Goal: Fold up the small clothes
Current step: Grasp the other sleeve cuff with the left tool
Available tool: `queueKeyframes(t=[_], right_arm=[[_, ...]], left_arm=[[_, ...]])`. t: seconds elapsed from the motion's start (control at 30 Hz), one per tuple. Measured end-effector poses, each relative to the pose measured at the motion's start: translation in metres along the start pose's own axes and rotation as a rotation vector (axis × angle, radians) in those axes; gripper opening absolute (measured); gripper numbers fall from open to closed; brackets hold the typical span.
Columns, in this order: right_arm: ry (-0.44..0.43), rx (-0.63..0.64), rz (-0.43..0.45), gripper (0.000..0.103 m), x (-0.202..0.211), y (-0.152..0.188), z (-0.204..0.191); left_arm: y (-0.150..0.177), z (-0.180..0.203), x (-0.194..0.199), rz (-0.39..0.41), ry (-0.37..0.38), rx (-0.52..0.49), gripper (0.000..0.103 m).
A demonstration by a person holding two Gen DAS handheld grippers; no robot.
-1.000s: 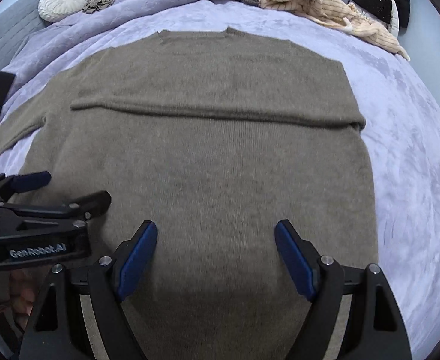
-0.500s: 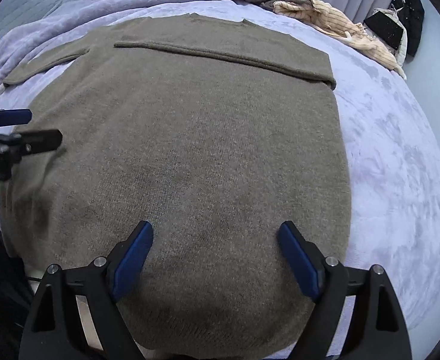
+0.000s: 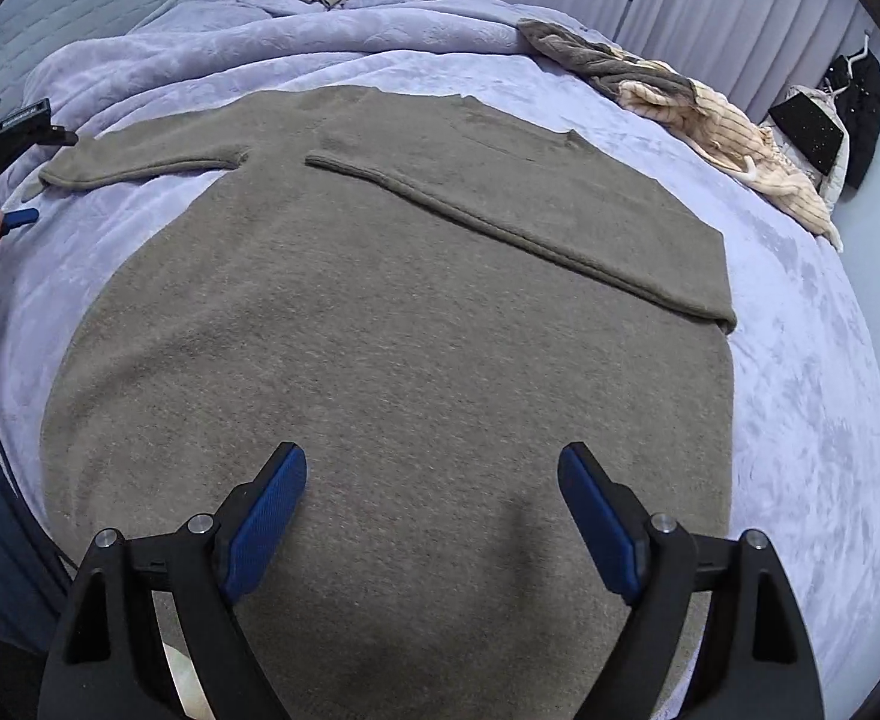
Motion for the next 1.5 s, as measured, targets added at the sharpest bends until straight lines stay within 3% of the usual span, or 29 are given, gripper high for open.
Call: queueKeyframes(t=[0.07, 0.17, 0.23, 0.27, 0.3, 0.4, 0.47, 0.57, 0.7, 0.77, 0.97, 1.07, 1.2, 1.3, 1.4, 1.5], right_arm=[[0.006, 0.021, -0.019, 0.088, -0.005, -0.002, -0.009], [0.018, 0.046, -0.045, 0.088, -0.011, -0.008, -0.020], [0.027, 0.060, -0.053, 0.088, -0.014, -0.014, -0.026], [0.030, 0.065, -0.054, 0.088, -0.013, -0.015, -0.028], [0.033, 0.071, -0.053, 0.088, -0.013, -0.020, -0.031], [0.038, 0.087, -0.038, 0.088, -0.012, -0.034, -0.038], [0.041, 0.096, -0.026, 0.088, -0.012, -0.048, -0.043], [0.045, 0.106, -0.014, 0.088, -0.016, -0.071, -0.049], [0.019, 0.104, -0.001, 0.088, -0.028, -0.104, -0.057], [0.002, 0.086, -0.010, 0.088, -0.039, -0.124, -0.057], [-0.071, -0.024, -0.042, 0.088, -0.065, -0.181, -0.056], [-0.086, -0.053, -0.047, 0.088, -0.072, -0.197, -0.057], [-0.107, -0.064, -0.050, 0.088, -0.074, -0.203, -0.064], [-0.113, -0.045, -0.058, 0.088, -0.076, -0.198, -0.075], [-0.104, -0.023, -0.067, 0.088, -0.078, -0.194, -0.082], [-0.107, -0.018, -0.071, 0.088, -0.079, -0.193, -0.085]], left_arm=[[-0.012, -0.014, -0.005, 0.015, 0.078, 0.038, 0.103], [-0.039, -0.016, -0.010, 0.045, 0.134, 0.062, 0.100], [-0.050, -0.016, -0.013, 0.053, 0.150, 0.063, 0.073], [-0.057, -0.019, -0.019, 0.038, 0.153, 0.064, 0.035], [-0.060, -0.023, -0.024, 0.011, 0.166, 0.071, 0.012], [-0.070, -0.036, -0.035, 0.023, 0.131, 0.085, 0.011], [-0.073, -0.033, -0.031, 0.057, 0.114, 0.070, 0.005], [-0.082, -0.018, -0.033, 0.100, 0.114, 0.046, 0.005], [-0.085, 0.003, -0.026, 0.141, -0.018, -0.052, 0.005], [-0.088, 0.007, -0.026, 0.138, -0.042, -0.064, 0.005], [-0.110, -0.031, -0.056, 0.002, 0.052, 0.112, 0.005], [-0.113, -0.051, -0.071, -0.053, 0.139, 0.185, 0.014], [-0.117, -0.065, -0.069, -0.057, 0.255, 0.222, 0.014], [-0.121, -0.074, -0.062, -0.006, 0.343, 0.252, 0.014], [-0.121, -0.076, -0.049, 0.045, 0.354, 0.235, 0.010], [-0.121, -0.081, -0.052, 0.000, 0.376, 0.268, 0.011]])
Point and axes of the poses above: each gripper's, at about its wrist camera, not at the fingertips, and x roughly against the way its jaws point, z to its right, y to its underside, the point moved 6 cm from there along -x, roughly the way its jaws point, and after that the axes turned 9 degrees about -z, right-handed, at the moved point
